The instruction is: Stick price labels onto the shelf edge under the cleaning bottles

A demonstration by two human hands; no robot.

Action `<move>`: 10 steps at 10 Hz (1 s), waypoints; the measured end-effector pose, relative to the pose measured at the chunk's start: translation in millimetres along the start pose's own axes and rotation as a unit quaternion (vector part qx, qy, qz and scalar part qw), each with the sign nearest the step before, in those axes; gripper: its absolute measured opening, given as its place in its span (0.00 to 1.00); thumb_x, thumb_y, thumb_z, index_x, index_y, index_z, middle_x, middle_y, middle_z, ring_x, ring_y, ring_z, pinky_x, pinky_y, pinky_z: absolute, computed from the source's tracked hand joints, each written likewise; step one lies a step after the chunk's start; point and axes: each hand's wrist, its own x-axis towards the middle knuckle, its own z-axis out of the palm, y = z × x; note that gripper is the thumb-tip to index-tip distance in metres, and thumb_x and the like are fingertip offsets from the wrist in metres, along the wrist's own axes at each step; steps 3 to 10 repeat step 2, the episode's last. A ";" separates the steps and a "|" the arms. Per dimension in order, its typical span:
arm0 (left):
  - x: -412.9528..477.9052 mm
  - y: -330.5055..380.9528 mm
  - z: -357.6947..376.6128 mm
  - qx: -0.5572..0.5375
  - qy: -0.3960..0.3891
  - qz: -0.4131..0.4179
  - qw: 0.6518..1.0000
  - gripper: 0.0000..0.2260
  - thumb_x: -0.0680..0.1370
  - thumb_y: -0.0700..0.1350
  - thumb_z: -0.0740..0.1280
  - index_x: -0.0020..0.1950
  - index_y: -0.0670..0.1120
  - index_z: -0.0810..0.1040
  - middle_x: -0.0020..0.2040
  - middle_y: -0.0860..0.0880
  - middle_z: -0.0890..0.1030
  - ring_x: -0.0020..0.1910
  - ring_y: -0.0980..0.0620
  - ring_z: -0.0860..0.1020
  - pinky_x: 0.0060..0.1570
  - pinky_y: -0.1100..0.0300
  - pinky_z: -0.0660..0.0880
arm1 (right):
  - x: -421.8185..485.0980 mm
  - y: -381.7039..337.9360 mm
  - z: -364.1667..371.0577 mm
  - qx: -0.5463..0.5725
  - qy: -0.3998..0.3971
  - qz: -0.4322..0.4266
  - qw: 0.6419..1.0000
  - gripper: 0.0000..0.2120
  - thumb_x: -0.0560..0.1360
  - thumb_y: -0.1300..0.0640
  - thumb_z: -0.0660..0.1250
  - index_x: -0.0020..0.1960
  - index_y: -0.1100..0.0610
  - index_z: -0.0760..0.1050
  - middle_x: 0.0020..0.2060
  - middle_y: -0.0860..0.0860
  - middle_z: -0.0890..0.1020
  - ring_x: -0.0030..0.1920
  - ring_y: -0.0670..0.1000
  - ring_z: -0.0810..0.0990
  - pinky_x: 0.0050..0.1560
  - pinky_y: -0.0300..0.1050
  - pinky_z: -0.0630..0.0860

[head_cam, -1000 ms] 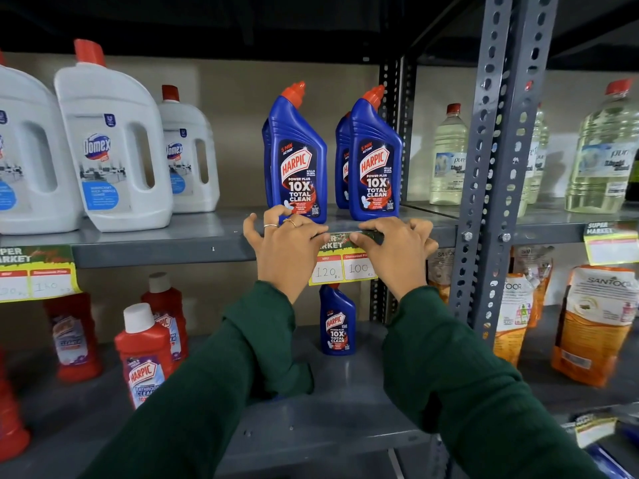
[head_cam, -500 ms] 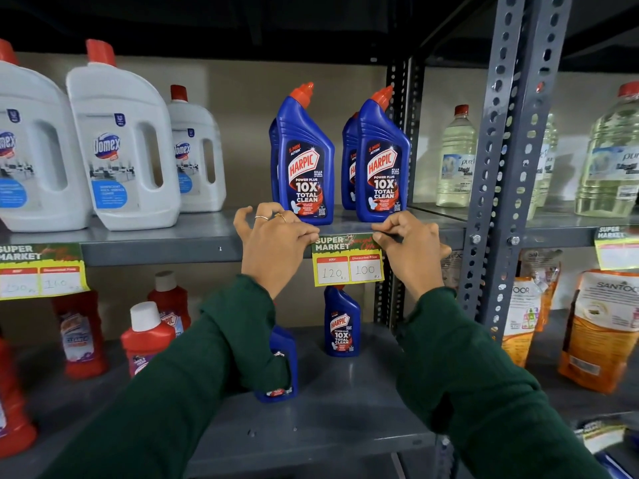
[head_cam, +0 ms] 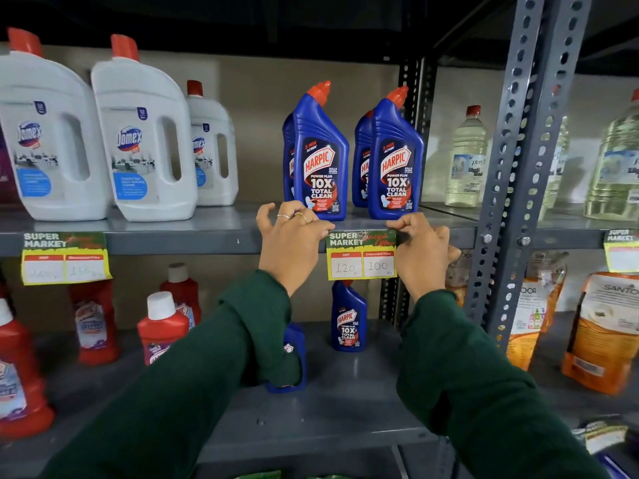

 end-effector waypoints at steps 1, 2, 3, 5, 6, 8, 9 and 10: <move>-3.9 -5.1 -2.2 0.009 -0.021 0.023 0.999 0.13 0.78 0.39 0.62 0.60 0.51 0.76 0.57 0.49 0.80 0.66 0.47 0.65 0.65 0.43 0.51 | -7.0 -5.1 2.4 -0.015 0.010 -0.007 1.000 0.18 0.70 0.70 0.57 0.54 0.51 0.70 0.53 0.57 0.79 0.57 0.57 0.65 0.45 0.48 0.51; -12.6 -19.9 -8.9 0.064 -0.011 0.046 0.997 0.18 0.77 0.38 0.61 0.65 0.51 0.70 0.64 0.50 0.77 0.69 0.46 0.64 0.65 0.40 0.53 | -26.5 -22.9 6.3 -0.046 0.074 -0.053 0.995 0.22 0.67 0.72 0.57 0.58 0.55 0.69 0.57 0.56 0.77 0.57 0.61 0.65 0.48 0.54 0.59; -12.6 -19.9 -8.9 0.064 -0.011 0.046 0.997 0.18 0.77 0.38 0.61 0.65 0.51 0.70 0.64 0.50 0.77 0.69 0.46 0.64 0.65 0.40 0.53 | -26.5 -22.9 6.3 -0.046 0.074 -0.053 0.995 0.22 0.67 0.72 0.57 0.58 0.55 0.69 0.57 0.56 0.77 0.57 0.61 0.65 0.48 0.54 0.59; -12.6 -19.9 -8.9 0.064 -0.011 0.046 0.997 0.18 0.77 0.38 0.61 0.65 0.51 0.70 0.64 0.50 0.77 0.69 0.46 0.64 0.65 0.40 0.53 | -26.5 -22.9 6.3 -0.046 0.074 -0.053 0.995 0.22 0.67 0.72 0.57 0.58 0.55 0.69 0.57 0.56 0.77 0.57 0.61 0.65 0.48 0.54 0.59; -12.6 -19.9 -8.9 0.064 -0.011 0.046 0.997 0.18 0.77 0.38 0.61 0.65 0.51 0.70 0.64 0.50 0.77 0.69 0.46 0.64 0.65 0.40 0.53 | -26.5 -22.9 6.3 -0.046 0.074 -0.053 0.995 0.22 0.67 0.72 0.57 0.58 0.55 0.69 0.57 0.56 0.77 0.57 0.61 0.65 0.48 0.54 0.59; -12.6 -19.9 -8.9 0.064 -0.011 0.046 0.997 0.18 0.77 0.38 0.61 0.65 0.51 0.70 0.64 0.50 0.77 0.69 0.46 0.64 0.65 0.40 0.53 | -26.5 -22.9 6.3 -0.046 0.074 -0.053 0.995 0.22 0.67 0.72 0.57 0.58 0.55 0.69 0.57 0.56 0.77 0.57 0.61 0.65 0.48 0.54 0.59; -12.6 -19.9 -8.9 0.064 -0.011 0.046 0.997 0.18 0.77 0.38 0.61 0.65 0.51 0.70 0.64 0.50 0.77 0.69 0.46 0.64 0.65 0.40 0.53 | -26.5 -22.9 6.3 -0.046 0.074 -0.053 0.995 0.22 0.67 0.72 0.57 0.58 0.55 0.69 0.57 0.56 0.77 0.57 0.61 0.65 0.48 0.54 0.59; -12.6 -19.9 -8.9 0.064 -0.011 0.046 0.997 0.18 0.77 0.38 0.61 0.65 0.51 0.70 0.64 0.50 0.77 0.69 0.46 0.64 0.65 0.40 0.53 | -26.5 -22.9 6.3 -0.046 0.074 -0.053 0.995 0.22 0.67 0.72 0.57 0.58 0.55 0.69 0.57 0.56 0.77 0.57 0.61 0.65 0.48 0.54 0.59</move>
